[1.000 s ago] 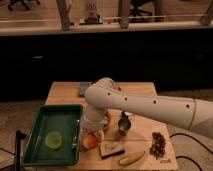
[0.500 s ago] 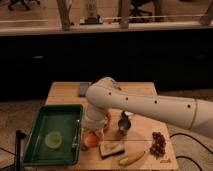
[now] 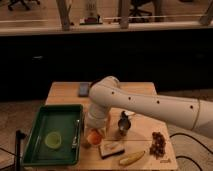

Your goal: Place apple in paper cup

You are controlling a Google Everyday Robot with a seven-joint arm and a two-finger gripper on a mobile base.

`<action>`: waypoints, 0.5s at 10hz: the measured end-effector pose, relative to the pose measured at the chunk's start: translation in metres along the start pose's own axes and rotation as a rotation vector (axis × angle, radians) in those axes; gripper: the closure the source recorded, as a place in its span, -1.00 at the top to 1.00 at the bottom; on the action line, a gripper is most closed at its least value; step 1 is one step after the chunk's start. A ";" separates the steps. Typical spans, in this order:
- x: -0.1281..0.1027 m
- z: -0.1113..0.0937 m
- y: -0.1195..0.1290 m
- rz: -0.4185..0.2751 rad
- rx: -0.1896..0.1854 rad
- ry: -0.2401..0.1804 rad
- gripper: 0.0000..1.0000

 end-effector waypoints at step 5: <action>0.019 -0.003 0.001 0.013 -0.002 0.018 -0.99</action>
